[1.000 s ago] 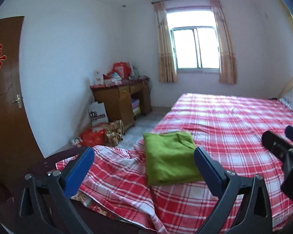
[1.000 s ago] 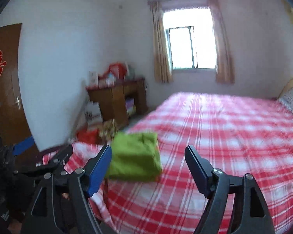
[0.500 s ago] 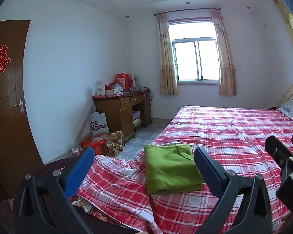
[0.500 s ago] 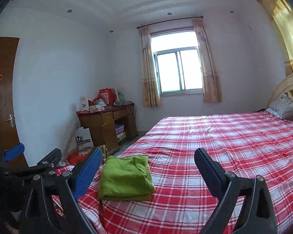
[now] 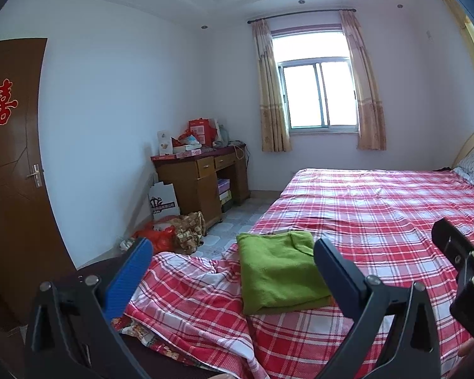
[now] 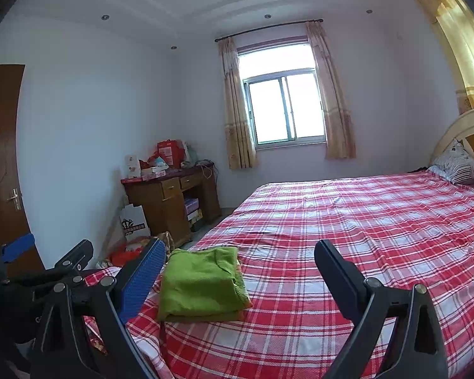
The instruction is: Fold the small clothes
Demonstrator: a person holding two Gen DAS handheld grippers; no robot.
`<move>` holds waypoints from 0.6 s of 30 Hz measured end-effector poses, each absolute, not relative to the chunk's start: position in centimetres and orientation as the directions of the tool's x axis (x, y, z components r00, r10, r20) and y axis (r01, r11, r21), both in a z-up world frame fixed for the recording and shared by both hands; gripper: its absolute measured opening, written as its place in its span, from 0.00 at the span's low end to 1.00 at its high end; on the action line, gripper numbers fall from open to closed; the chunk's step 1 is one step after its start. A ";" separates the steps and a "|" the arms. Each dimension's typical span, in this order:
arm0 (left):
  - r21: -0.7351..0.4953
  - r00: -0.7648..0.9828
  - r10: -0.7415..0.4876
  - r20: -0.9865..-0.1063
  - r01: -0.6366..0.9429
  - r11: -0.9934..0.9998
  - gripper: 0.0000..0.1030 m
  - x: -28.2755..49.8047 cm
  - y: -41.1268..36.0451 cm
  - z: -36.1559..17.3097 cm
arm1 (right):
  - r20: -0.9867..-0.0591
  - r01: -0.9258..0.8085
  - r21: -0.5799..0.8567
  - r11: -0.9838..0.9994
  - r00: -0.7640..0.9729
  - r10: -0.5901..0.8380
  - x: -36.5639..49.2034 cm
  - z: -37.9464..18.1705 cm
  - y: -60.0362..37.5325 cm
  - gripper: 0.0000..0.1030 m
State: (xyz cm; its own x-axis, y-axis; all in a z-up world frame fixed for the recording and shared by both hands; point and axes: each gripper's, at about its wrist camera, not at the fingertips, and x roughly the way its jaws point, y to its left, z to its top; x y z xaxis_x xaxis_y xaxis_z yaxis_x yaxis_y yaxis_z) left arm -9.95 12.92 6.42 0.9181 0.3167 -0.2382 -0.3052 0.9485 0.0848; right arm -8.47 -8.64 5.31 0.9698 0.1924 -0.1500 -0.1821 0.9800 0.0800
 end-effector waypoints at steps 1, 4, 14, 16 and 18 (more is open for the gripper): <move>0.082 0.918 0.314 -0.242 -0.303 0.949 1.00 -9.9 12.9 6.4 | -0.152 -0.181 0.081 0.980 0.969 0.192 -8.4 5.3 -8.6 0.93; 0.080 0.918 0.308 -0.250 -0.298 0.951 1.00 -9.5 12.9 6.2 | -0.162 -0.181 0.092 0.979 0.968 0.194 -8.2 5.2 -8.9 0.93; 0.089 0.912 0.318 -0.260 -0.305 0.948 1.00 -9.2 12.8 5.9 | -0.159 -0.180 0.095 0.979 0.968 0.194 -7.9 5.1 -9.1 0.93; 0.088 0.911 0.317 -0.262 -0.305 0.948 1.00 -9.1 12.9 5.8 | -0.161 -0.179 0.095 0.979 0.968 0.193 -8.0 5.0 -9.1 0.93; 0.089 0.911 0.317 -0.263 -0.304 0.949 1.00 -9.1 12.9 5.8 | -0.164 -0.178 0.097 0.979 0.968 0.192 -8.0 5.0 -9.1 0.93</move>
